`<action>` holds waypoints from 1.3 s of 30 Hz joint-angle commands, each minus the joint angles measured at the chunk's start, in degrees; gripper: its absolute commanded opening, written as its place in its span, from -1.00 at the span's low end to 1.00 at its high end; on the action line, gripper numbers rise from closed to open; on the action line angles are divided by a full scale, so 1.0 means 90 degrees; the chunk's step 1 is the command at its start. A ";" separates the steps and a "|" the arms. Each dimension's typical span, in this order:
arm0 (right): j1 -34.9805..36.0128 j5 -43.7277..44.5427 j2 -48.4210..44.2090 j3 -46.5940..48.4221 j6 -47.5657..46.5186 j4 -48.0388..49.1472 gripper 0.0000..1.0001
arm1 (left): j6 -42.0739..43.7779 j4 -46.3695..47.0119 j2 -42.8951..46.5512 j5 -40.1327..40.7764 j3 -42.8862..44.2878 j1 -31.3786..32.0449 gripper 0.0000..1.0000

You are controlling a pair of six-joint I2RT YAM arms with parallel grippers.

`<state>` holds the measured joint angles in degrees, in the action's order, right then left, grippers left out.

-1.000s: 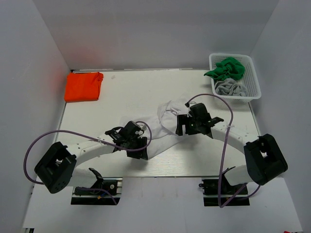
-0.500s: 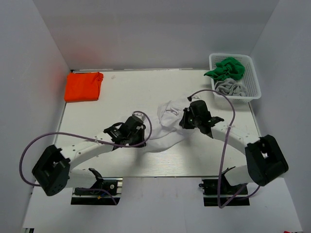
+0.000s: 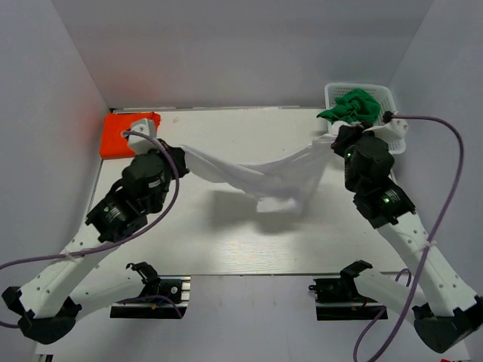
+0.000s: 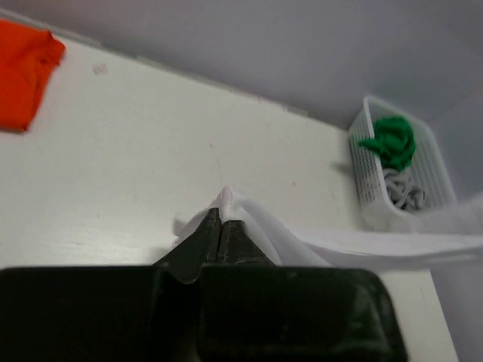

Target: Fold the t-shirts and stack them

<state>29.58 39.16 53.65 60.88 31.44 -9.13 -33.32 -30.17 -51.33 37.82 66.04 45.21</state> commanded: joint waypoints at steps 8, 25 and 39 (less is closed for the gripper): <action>-0.0016 0.1616 -0.0716 0.1564 -0.1413 0.0262 -1.00 | 0.1757 0.0511 0.0849 0.1139 0.1285 -0.0072 -1.00; -0.0005 0.1527 -0.0104 0.2894 -0.2370 -0.0032 -1.00 | 0.1322 0.0326 0.1349 0.1293 0.1159 -0.0131 -1.00; -0.0699 -0.0900 0.5853 0.4746 -0.1999 -0.0332 -1.00 | -0.1454 -0.1138 -0.2798 0.1709 -0.0561 -0.1612 0.73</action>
<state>24.80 39.75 101.58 95.59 12.78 -9.91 -39.40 -35.00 -73.14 55.61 61.06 36.29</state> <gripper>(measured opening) 0.009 0.613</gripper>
